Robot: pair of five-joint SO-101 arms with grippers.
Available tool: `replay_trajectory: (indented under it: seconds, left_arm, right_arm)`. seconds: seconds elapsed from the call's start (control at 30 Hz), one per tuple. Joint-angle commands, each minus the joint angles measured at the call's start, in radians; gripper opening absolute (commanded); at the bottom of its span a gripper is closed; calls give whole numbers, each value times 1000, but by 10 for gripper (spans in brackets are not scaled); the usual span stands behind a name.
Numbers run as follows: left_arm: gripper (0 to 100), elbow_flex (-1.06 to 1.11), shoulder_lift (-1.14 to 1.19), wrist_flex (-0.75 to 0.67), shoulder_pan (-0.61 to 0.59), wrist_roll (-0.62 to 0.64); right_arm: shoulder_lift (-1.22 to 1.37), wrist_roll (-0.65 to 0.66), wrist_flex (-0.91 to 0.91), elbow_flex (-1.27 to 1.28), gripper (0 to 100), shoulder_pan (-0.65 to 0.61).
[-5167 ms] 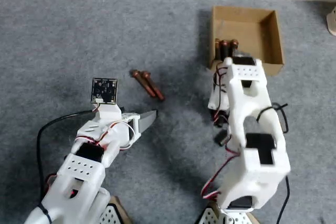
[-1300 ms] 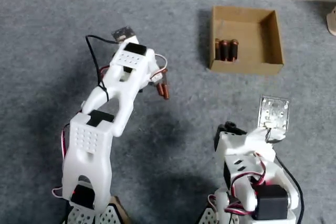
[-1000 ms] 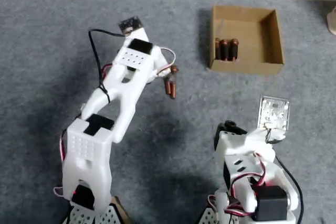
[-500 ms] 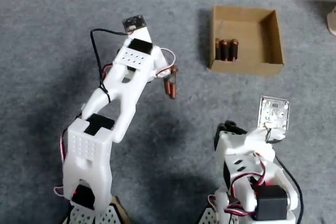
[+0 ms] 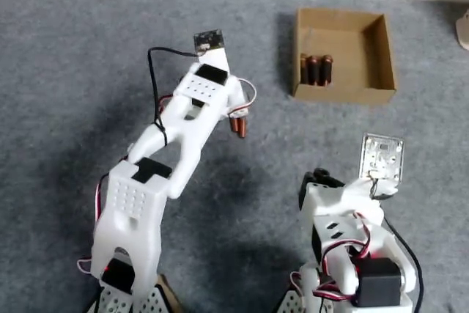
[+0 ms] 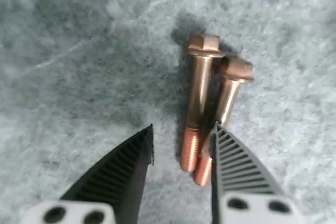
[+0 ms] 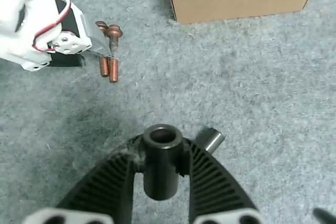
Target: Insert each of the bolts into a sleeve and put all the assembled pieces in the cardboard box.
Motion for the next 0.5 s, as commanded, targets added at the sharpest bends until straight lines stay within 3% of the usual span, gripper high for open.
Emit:
replay_trajectory:
  seconds: [0.0,0.23,0.37,0.47]
  left_arm:
    - [175,-30,22,-15,15,49]
    - [175,-30,114,-20,-21,175]
    - [170,-30,127,-15,-31,180]
    - [83,-30,127,-15,-31,183]
  right_arm:
    - [-7,12,-16,-5,5,-2]
    - [-7,12,-16,-10,5,-2]
    - [-7,12,-16,-12,5,-2]
    - [-7,12,-5,-12,5,-2]
